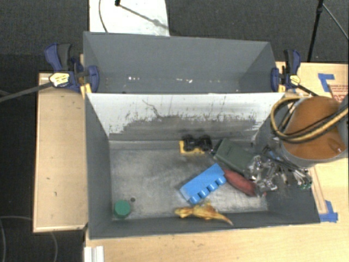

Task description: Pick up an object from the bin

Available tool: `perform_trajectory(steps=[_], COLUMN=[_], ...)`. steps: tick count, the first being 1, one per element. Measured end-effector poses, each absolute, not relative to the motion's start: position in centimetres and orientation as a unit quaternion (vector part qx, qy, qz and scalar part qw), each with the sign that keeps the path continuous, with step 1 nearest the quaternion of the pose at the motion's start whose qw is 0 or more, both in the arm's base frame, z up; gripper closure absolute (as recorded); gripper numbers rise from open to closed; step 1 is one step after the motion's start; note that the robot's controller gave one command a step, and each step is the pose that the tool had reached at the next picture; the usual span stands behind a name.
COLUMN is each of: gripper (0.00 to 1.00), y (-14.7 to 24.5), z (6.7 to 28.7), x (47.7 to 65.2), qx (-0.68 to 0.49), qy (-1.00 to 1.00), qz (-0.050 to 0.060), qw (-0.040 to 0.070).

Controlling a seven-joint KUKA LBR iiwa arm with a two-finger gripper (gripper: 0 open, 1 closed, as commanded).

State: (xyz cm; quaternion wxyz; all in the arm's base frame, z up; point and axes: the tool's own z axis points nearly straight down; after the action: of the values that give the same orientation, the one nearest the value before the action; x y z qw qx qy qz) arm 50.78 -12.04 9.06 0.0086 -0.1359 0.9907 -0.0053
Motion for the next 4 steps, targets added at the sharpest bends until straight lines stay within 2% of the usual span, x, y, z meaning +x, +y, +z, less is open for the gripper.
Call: perform_trajectory(steps=[1,2,3,4], gripper=[1.0,0.0,1.0,1.0], y=[-11.5,-11.5,-11.6,-11.6], z=[13.4,7.0,7.3,7.3], x=[50.2,51.4,51.6,51.6], qx=[-0.136,-0.143,-0.143,-0.143], qy=[0.991,0.99,0.99,0.99], qz=[0.0,0.001,0.0,0.0], qw=[0.0,0.001,0.005,0.005])
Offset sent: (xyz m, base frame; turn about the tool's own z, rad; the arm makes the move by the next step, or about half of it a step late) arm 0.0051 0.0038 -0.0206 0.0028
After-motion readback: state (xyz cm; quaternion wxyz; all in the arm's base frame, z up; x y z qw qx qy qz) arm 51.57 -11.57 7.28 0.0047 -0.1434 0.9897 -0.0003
